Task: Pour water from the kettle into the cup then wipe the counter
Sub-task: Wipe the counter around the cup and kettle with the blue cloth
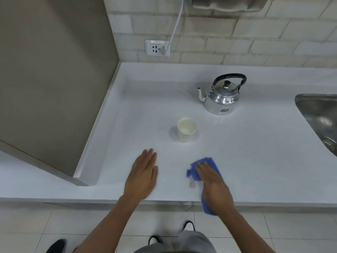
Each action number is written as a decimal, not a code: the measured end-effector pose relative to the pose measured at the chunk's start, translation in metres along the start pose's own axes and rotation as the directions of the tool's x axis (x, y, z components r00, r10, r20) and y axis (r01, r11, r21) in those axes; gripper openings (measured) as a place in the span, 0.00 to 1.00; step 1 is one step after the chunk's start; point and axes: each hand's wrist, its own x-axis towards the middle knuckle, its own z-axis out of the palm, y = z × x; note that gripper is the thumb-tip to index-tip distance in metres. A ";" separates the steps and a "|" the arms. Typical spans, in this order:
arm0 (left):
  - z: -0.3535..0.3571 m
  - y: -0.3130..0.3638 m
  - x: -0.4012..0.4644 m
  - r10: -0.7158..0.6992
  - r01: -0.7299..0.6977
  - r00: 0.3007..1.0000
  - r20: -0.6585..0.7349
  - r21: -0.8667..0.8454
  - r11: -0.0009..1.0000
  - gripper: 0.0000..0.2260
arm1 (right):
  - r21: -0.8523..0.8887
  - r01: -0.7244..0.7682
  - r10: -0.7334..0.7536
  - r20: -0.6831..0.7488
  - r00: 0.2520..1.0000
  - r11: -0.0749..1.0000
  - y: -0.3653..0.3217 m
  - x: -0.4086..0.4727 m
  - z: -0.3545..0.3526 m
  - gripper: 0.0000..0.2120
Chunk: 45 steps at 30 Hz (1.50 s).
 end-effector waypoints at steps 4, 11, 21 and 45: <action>-0.004 0.004 0.002 -0.016 0.014 0.999 0.044 0.061 0.998 0.28 | 0.008 -0.215 0.214 -0.123 0.969 0.977 -0.013 0.062 0.005 0.28; -0.009 0.002 0.003 -0.011 0.008 0.997 0.083 0.040 0.999 0.31 | -0.004 -0.044 0.044 0.004 0.999 0.999 -0.057 0.017 0.043 0.30; -0.011 0.002 0.003 -0.007 0.001 0.994 0.112 0.048 0.999 0.32 | -0.037 -0.267 0.264 -0.072 0.962 0.963 -0.031 0.069 0.036 0.30; -0.012 0.004 0.004 -0.013 0.009 0.995 0.100 0.040 0.999 0.30 | -0.062 -0.283 0.279 -0.071 0.958 0.957 0.007 0.049 0.007 0.27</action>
